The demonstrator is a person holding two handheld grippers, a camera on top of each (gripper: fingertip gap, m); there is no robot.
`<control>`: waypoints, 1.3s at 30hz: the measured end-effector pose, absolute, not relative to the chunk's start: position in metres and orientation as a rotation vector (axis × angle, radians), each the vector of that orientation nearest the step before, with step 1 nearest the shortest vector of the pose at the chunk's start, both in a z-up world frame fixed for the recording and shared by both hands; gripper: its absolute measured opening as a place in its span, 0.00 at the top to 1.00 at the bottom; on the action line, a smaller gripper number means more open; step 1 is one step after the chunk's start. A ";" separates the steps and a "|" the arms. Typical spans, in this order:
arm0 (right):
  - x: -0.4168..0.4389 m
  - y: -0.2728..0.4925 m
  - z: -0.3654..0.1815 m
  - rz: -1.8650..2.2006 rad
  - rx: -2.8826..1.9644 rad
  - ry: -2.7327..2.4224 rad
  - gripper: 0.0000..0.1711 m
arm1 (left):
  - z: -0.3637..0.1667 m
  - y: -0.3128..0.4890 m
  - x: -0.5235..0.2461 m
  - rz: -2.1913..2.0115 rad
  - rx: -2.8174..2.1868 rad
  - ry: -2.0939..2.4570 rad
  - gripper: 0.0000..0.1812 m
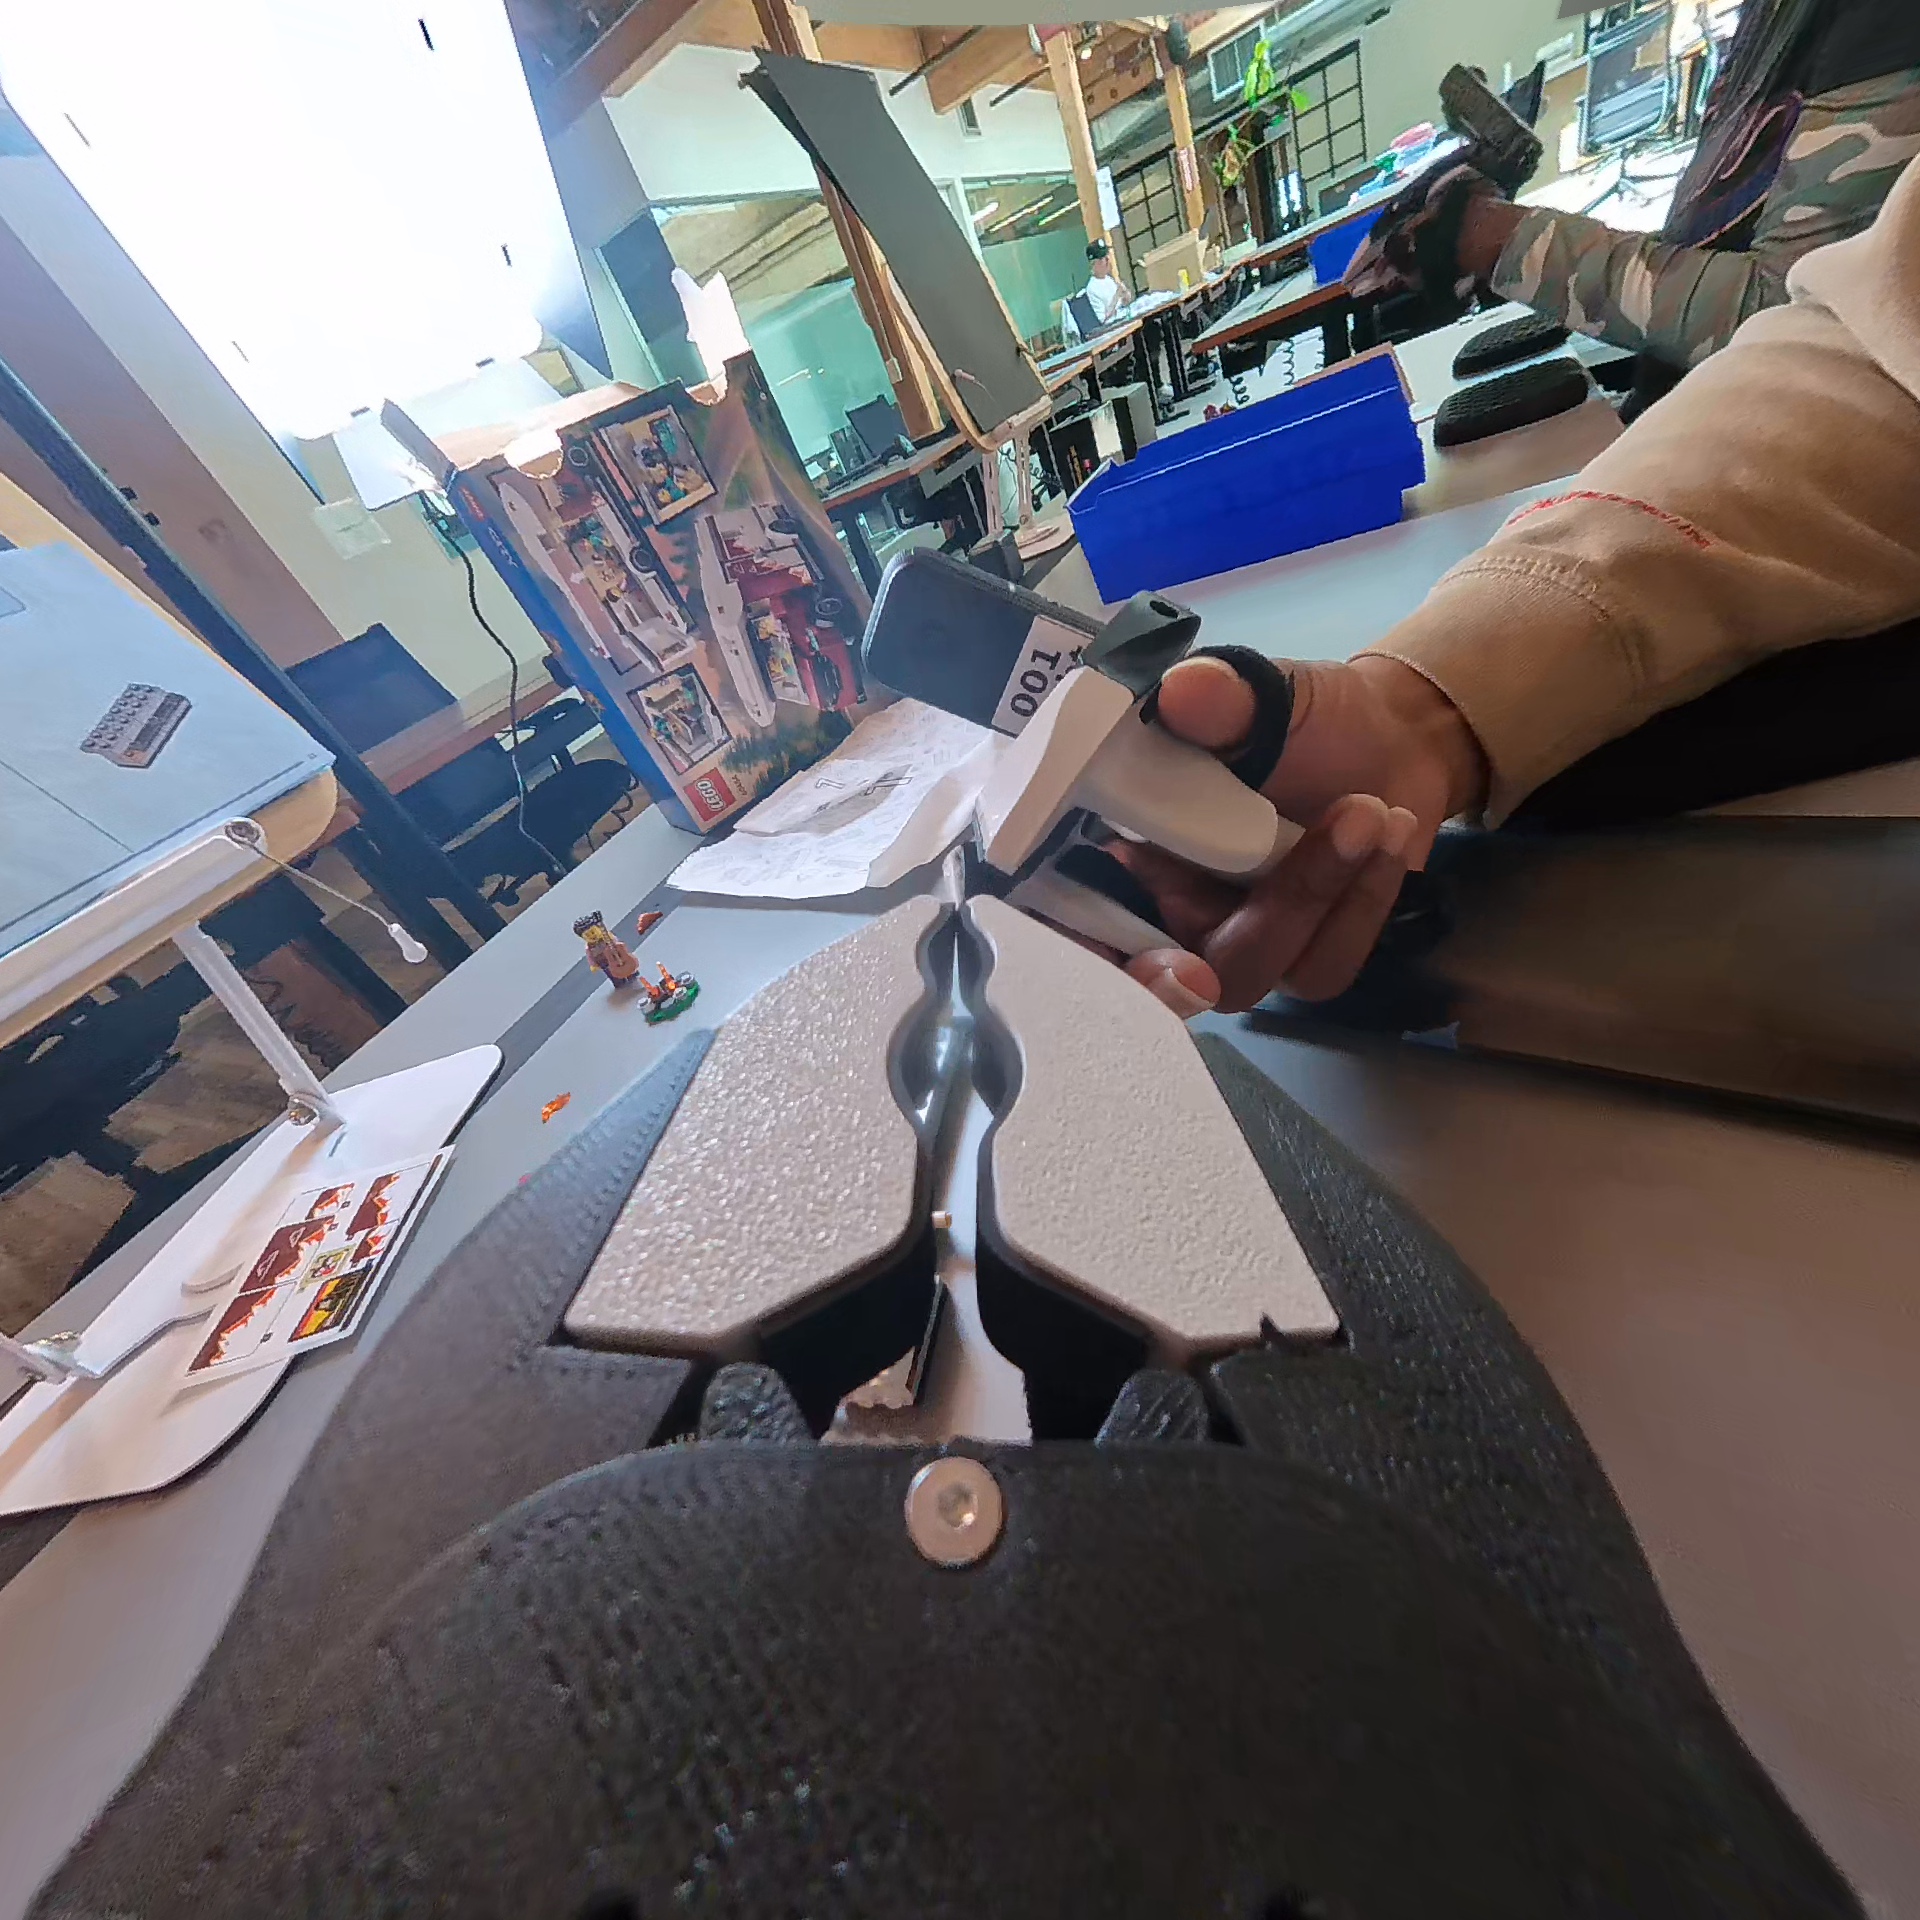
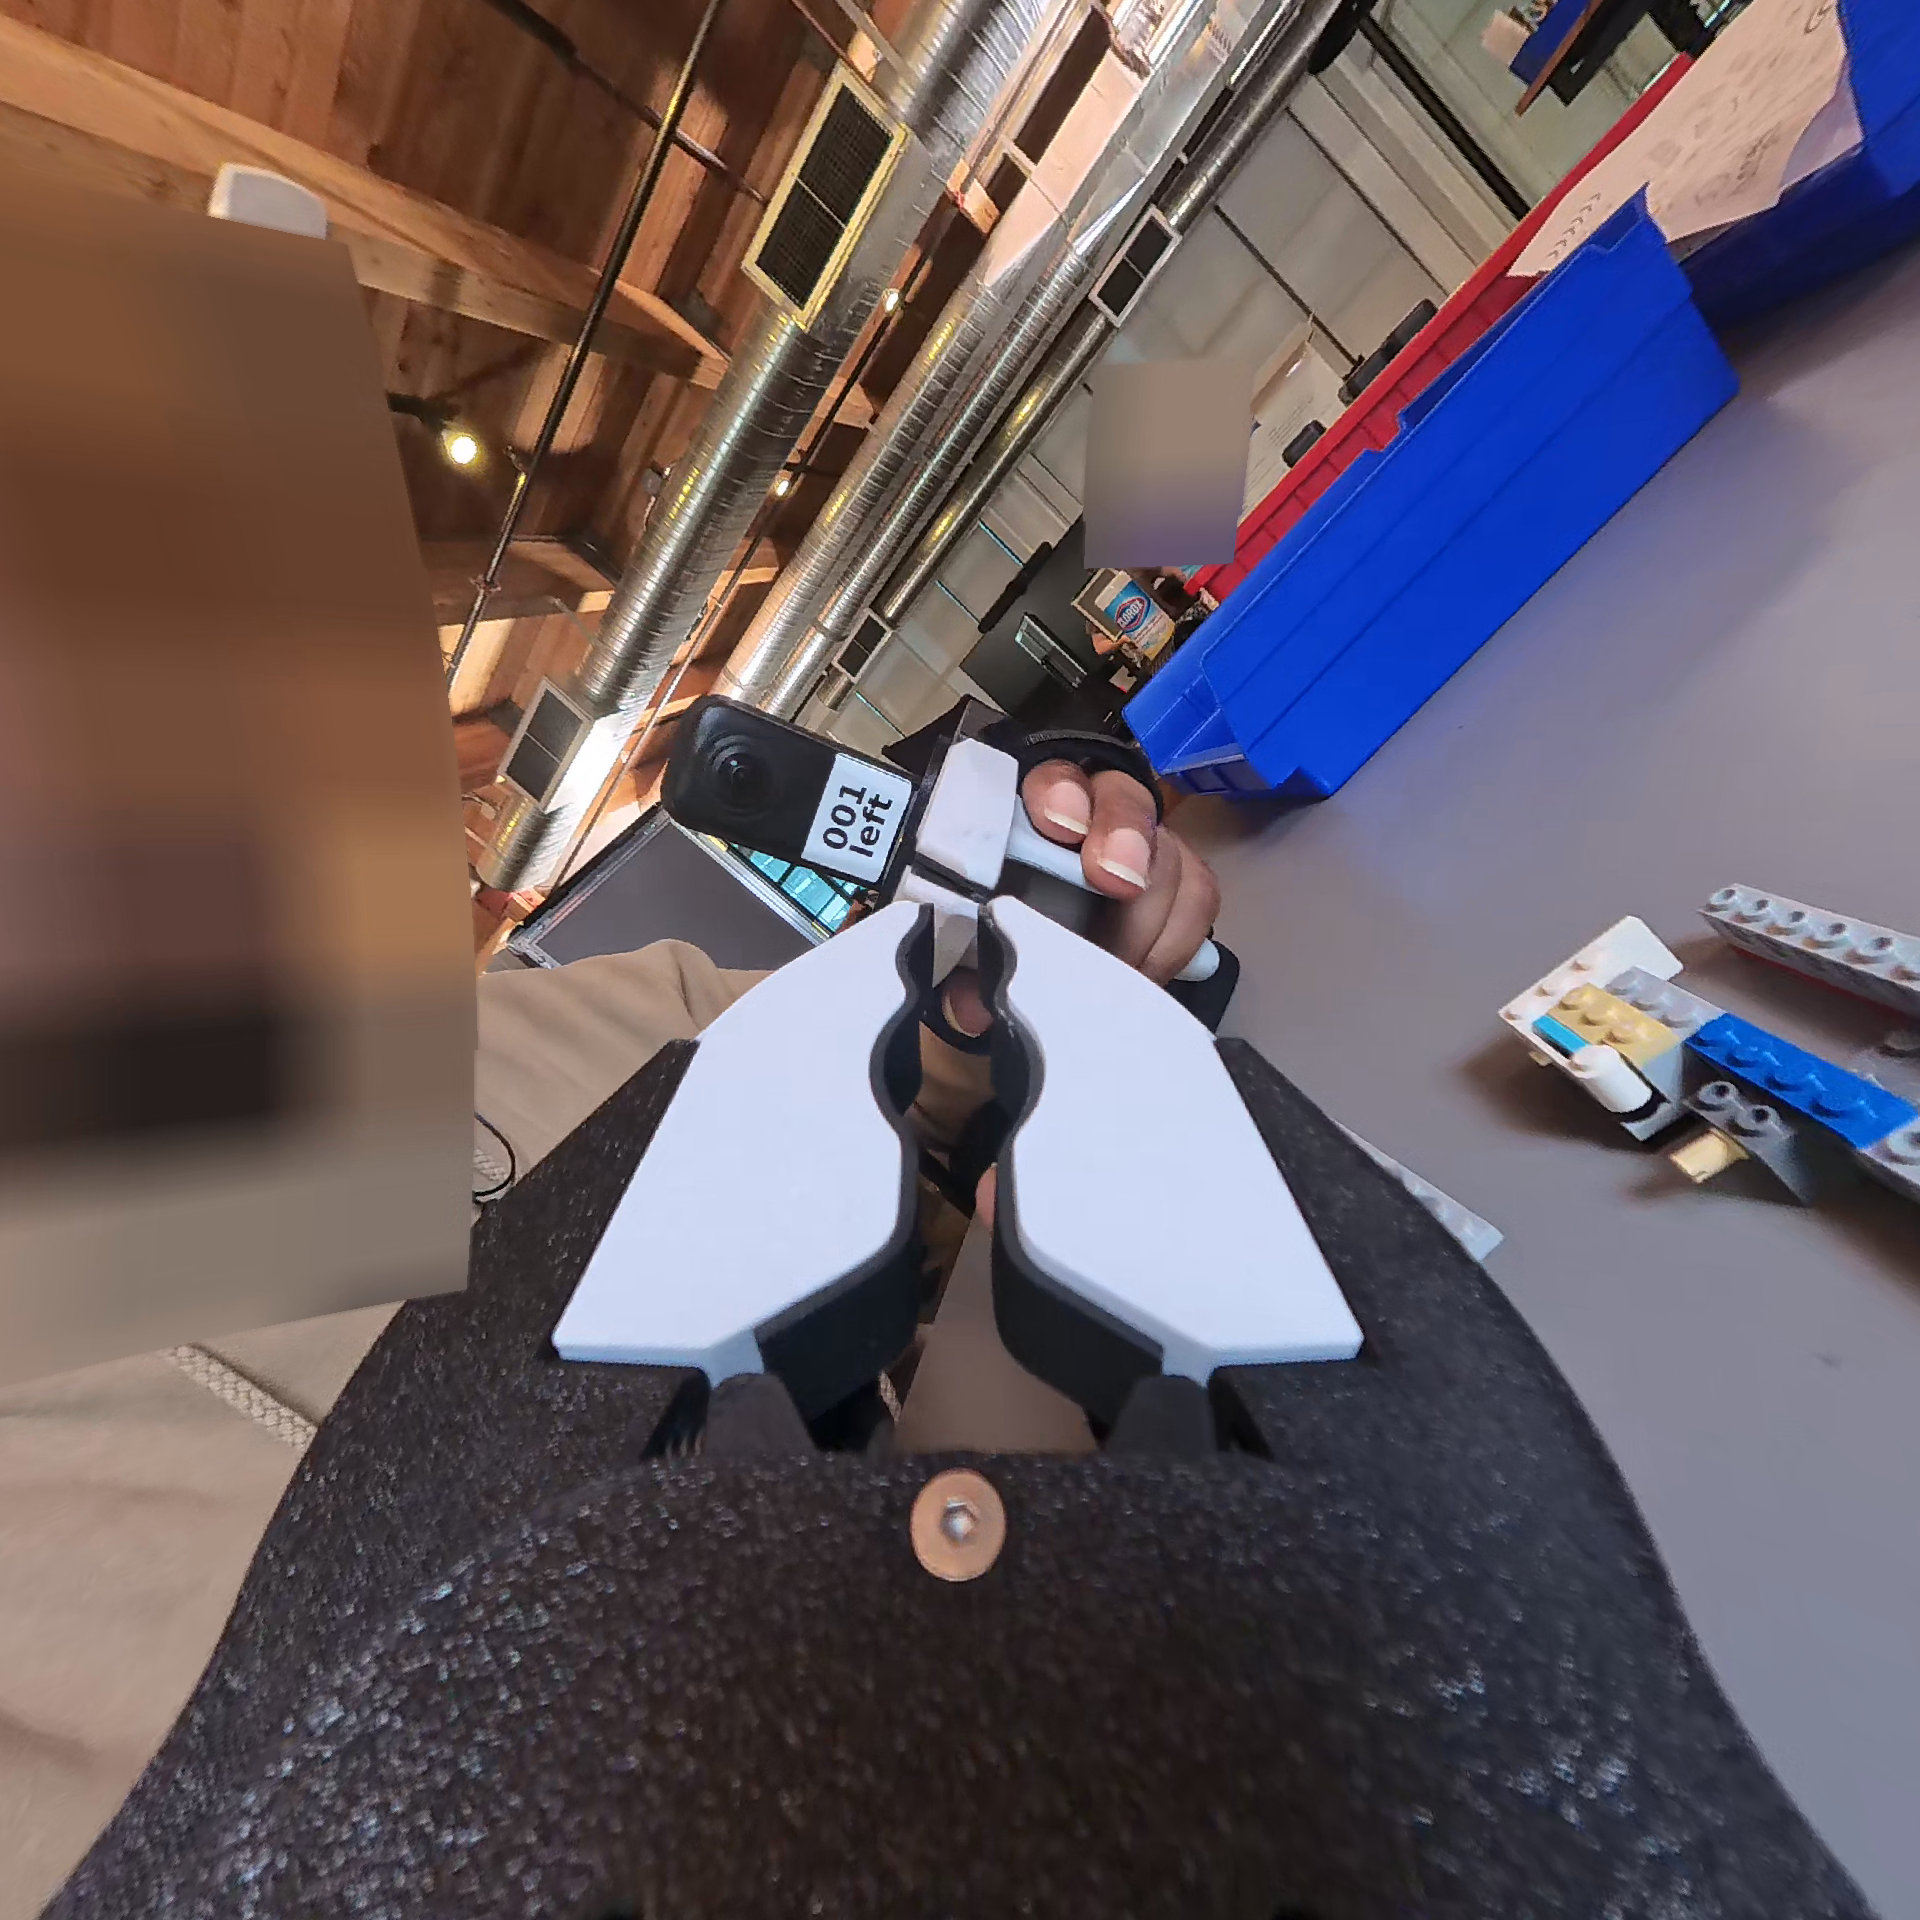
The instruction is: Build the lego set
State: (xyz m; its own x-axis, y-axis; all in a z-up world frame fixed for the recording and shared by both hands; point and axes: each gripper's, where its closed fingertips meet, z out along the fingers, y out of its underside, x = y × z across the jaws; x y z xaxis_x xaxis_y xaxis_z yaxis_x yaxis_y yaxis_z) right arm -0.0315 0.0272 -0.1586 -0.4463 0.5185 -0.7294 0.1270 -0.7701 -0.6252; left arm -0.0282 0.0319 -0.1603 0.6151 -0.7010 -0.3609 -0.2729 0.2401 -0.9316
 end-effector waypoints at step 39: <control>0.067 0.145 -0.279 0.313 -1.722 -1.777 0.93 | -0.217 0.045 -0.039 -0.366 -1.635 1.037 0.91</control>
State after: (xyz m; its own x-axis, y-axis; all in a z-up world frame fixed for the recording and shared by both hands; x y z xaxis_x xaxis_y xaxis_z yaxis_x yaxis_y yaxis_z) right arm 0.0669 0.1449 -0.2794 0.0594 0.9599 0.2741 0.8083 0.1149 -0.5774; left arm -0.0385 0.0453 -0.2166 0.5673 -0.7776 -0.2712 -0.4355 -0.0038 -0.9002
